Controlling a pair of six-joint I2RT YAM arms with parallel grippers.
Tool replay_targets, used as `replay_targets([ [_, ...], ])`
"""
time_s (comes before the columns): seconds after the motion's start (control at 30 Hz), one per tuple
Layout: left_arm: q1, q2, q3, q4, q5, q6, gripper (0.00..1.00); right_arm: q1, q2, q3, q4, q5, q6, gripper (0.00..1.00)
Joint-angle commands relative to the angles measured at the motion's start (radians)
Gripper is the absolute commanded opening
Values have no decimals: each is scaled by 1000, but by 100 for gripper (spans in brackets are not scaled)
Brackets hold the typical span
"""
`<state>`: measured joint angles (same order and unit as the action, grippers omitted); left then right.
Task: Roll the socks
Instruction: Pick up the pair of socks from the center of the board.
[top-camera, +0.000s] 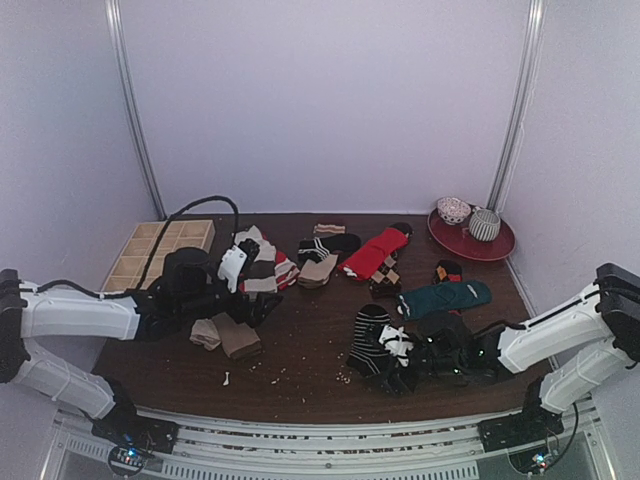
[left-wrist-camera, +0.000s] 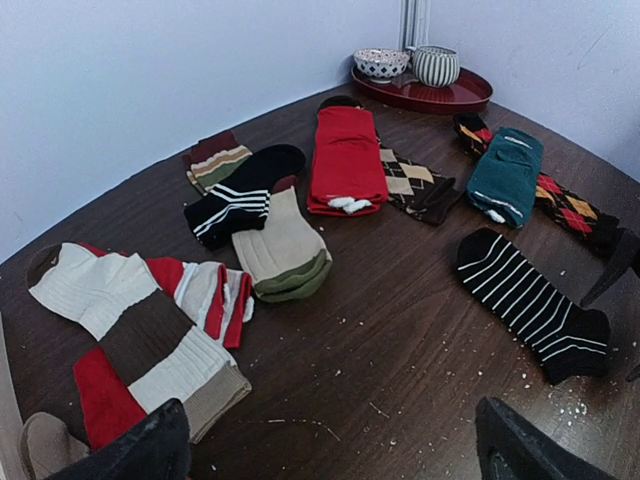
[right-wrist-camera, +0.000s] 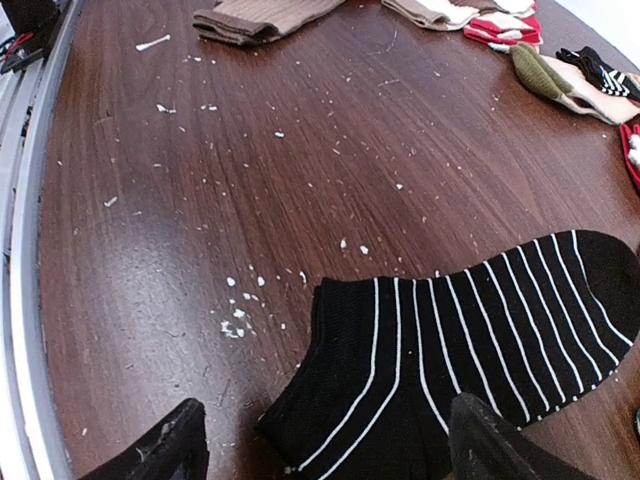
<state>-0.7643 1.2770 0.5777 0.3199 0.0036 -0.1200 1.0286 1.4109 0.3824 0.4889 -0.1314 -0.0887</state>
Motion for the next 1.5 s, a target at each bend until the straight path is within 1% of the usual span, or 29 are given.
replay_targets([
  [0.0,-3,0,-12,73,-13,7,98,9,55,37,11,44,-37,83],
  [0.1,-4,0,-6,58,2,8,98,8,93,66,-20,45,-61,81],
  [0.23,-6,-11,0,34,7,10,98,9,142,96,-71,27,-66,73],
  [0.33,-6,-21,2,17,11,12,98,16,157,94,-76,21,-46,69],
  [0.47,-6,-32,5,-7,10,18,98,47,141,73,-85,57,-13,69],
  [0.57,-7,-34,5,-16,7,21,98,76,97,56,-91,97,-2,69],
  [0.73,-6,-28,4,-16,13,19,98,98,51,45,-97,108,-1,70],
  [0.8,-6,-26,5,-19,16,17,98,97,62,44,-105,105,-2,69],
  [0.93,-6,-28,10,-30,19,22,97,96,123,51,-96,146,31,66],
  [0.97,-6,-30,11,-34,19,22,97,92,142,58,-93,166,55,64],
  [1.13,-6,-39,12,-54,24,34,97,81,197,88,-125,177,137,49],
  [1.2,-6,-40,14,-61,36,40,97,81,213,87,-132,178,175,40],
  [1.23,-6,-39,13,-62,44,47,97,81,217,88,-138,176,199,32],
  [1.27,-6,-38,14,-65,52,53,97,80,217,89,-143,167,218,27],
  [1.3,-6,-39,13,-68,60,59,97,80,214,88,-150,155,238,21],
  [1.37,-7,-38,12,-75,97,77,93,78,202,93,-176,125,274,10],
  [1.43,-11,-37,5,-74,128,87,92,65,190,115,-225,54,303,2],
  [1.47,-17,-36,-3,-69,145,98,92,54,188,134,-255,-5,318,0],
])
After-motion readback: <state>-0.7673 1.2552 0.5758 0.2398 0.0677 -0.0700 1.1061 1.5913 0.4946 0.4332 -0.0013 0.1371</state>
